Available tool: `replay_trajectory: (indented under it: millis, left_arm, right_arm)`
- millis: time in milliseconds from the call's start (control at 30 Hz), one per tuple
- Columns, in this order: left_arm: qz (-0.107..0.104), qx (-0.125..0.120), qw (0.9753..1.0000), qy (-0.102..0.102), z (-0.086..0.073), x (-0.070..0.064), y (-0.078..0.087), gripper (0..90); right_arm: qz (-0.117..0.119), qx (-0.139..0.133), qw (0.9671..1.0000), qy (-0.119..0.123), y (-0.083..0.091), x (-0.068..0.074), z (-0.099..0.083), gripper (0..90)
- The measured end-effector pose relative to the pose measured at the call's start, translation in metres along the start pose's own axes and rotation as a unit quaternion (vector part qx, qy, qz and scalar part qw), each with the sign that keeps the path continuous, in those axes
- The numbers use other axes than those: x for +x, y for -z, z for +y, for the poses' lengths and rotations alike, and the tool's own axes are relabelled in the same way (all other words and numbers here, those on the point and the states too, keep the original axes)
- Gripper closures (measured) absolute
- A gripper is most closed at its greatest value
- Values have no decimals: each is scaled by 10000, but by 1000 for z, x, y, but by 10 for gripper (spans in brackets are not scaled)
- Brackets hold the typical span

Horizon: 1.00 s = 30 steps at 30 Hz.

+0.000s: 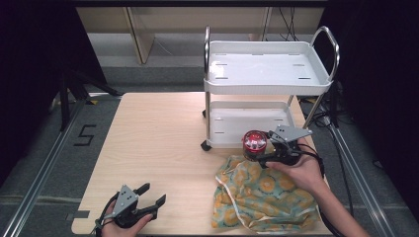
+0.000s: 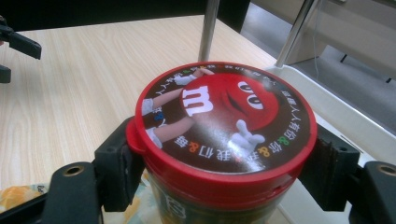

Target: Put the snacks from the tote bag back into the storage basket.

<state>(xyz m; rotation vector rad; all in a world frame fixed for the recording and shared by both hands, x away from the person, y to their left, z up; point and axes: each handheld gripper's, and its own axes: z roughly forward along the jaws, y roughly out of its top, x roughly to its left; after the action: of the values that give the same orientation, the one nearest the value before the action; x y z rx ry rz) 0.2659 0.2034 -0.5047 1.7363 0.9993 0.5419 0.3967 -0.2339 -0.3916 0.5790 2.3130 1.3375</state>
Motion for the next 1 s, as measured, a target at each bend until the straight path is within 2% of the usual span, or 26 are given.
replay_trajectory:
  millis: [100,267,333,500,633,733,867,900,967,1000]
  left_arm:
    - [36,26,10000,21,0,0,1,280]
    - [0,-15,10000,-13,0,1,0,280]
    - [0,-6,10000,-15,0,1,1,280]
    - [20,-5,10000,20,0,0,1,280]
    - [14,-2,10000,-9,0,1,1,280]
    - [10,-3,10000,-13,0,1,1,280]
    - [-2,-12,10000,-7,0,1,1,280]
    - [-7,-19,10000,-3,0,1,1,280]
    - [-10,-18,10000,-4,0,2,1,280]
    - [-11,-17,10000,-2,0,2,1,280]
  right_arm:
    - [20,55,10000,12,-1,-1,1,265]
    - [12,-7,10000,-29,-4,-1,3,265]
    - [-35,-13,10000,62,-4,-2,3,265]
    - [22,47,10000,41,-5,-3,3,265]
    - [-5,-17,10000,-34,-7,-3,3,265]
    - [14,4,10000,42,-9,-3,4,265]
    - [-56,-25,10000,32,-11,-3,4,265]
    - [-32,-15,10000,-29,-11,-2,4,265]
    - [-23,31,10000,47,-12,-3,5,265]
    - [22,48,10000,-7,-12,-3,6,265]
